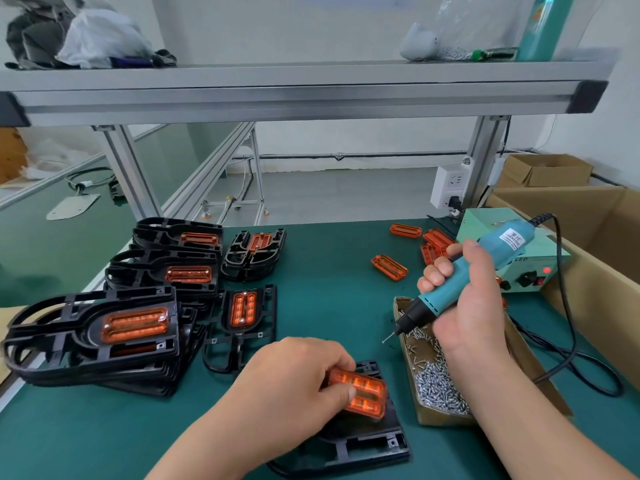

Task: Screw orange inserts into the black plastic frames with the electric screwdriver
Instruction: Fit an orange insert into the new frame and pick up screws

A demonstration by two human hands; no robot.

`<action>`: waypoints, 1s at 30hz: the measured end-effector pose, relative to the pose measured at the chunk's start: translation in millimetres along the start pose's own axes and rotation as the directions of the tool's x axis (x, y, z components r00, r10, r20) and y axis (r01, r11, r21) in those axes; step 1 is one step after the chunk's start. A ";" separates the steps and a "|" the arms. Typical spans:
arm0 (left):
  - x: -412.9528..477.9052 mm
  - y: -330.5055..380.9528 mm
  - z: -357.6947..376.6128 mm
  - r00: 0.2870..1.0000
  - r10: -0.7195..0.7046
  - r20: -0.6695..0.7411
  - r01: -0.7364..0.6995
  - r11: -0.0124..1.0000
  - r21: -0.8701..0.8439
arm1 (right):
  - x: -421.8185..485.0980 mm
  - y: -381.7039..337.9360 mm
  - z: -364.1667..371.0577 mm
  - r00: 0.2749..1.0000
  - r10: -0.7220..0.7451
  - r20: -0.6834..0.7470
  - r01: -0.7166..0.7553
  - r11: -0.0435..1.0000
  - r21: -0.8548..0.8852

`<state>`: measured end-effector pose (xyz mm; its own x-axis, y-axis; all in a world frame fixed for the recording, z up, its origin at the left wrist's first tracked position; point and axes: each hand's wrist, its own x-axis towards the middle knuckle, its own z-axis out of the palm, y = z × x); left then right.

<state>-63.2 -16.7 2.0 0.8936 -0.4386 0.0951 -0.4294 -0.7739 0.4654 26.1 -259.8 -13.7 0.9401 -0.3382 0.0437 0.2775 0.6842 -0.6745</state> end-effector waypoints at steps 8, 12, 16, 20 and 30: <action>-0.5 0.8 8.7 0.992 0.109 -0.058 -0.096 0.977 0.191 | 0.6 0.2 -1.5 1.000 0.009 0.006 -0.009 1.000 0.000; -0.2 -1.5 10.9 0.995 0.083 -0.049 -0.073 0.983 0.167 | 1.3 1.2 -2.1 1.000 0.006 0.019 -0.006 1.000 -0.005; 2.3 -0.5 15.2 0.997 0.074 -0.019 -0.071 0.987 0.146 | 0.5 1.1 -1.5 1.000 0.016 0.021 -0.016 1.000 -0.006; 4.6 -2.0 20.1 0.996 0.085 -0.021 -0.078 0.974 0.211 | -0.1 1.4 -0.5 0.999 0.028 0.024 -0.029 1.000 0.007; 4.9 -2.9 20.9 0.993 0.100 -0.059 -0.086 0.976 0.198 | 3.6 3.3 -2.2 0.999 0.028 0.027 -0.028 1.000 0.012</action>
<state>-60.3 -26.1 -17.2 0.8525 -0.4857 0.1932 -0.5221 -0.8083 0.2721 30.0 -260.1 -17.4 0.9524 -0.3016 0.0443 0.2531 0.7013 -0.6665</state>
